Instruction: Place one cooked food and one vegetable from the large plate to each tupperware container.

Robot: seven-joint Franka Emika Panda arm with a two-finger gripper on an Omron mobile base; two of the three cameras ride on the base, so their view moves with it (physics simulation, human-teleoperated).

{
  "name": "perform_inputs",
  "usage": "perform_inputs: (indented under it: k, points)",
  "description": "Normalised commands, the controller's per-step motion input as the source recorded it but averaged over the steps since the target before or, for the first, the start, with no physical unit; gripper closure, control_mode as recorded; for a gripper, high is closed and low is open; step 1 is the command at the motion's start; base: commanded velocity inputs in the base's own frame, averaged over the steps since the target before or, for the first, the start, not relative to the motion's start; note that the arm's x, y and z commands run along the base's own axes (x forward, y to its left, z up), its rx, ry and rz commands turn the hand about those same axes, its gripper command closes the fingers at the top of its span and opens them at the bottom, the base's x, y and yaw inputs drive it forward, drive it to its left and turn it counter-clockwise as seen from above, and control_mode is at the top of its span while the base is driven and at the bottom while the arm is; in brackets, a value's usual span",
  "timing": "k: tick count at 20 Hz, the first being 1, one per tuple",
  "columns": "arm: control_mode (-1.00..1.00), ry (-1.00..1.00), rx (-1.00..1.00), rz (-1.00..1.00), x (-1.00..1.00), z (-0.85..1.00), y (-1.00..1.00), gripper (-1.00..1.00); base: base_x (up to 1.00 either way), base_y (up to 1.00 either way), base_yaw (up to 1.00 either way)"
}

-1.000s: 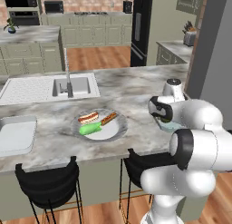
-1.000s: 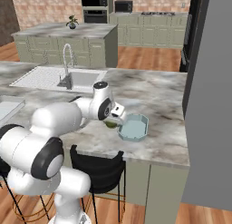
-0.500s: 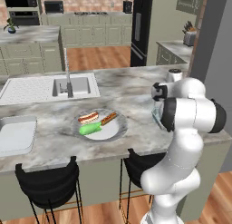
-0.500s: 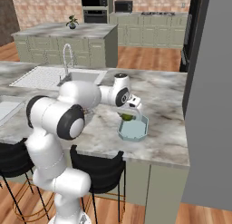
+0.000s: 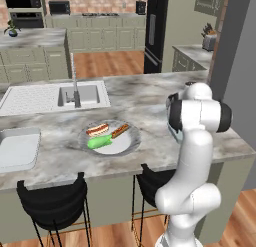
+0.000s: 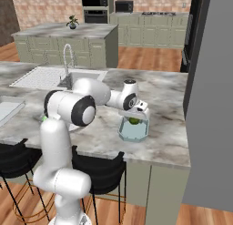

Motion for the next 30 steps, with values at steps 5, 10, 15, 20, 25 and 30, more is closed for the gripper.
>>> perform_inputs:
  k: [5,10,15,20,25,30]
  points:
    - [-1.0,0.0,0.0,0.0,0.37,-0.37,-0.09,1.0,0.0,0.0,0.0]
    - [-1.0,0.0,0.0,0.0,0.25,-0.33,-0.06,1.0,0.0,0.0,0.0]
    - [-1.0,0.0,0.0,0.0,0.1,-0.18,-0.2,1.0,0.0,0.0,0.0]
    - [-1.0,0.0,0.0,-0.01,0.0,-0.08,-0.05,-1.0,0.0,0.0,0.0]
    - [-1.0,-0.06,0.0,-0.01,-0.28,0.14,0.0,-1.0,0.0,0.0,0.0]
    - [-1.0,-0.06,0.0,-0.04,-0.26,0.58,0.0,-1.0,0.0,0.0,0.0]
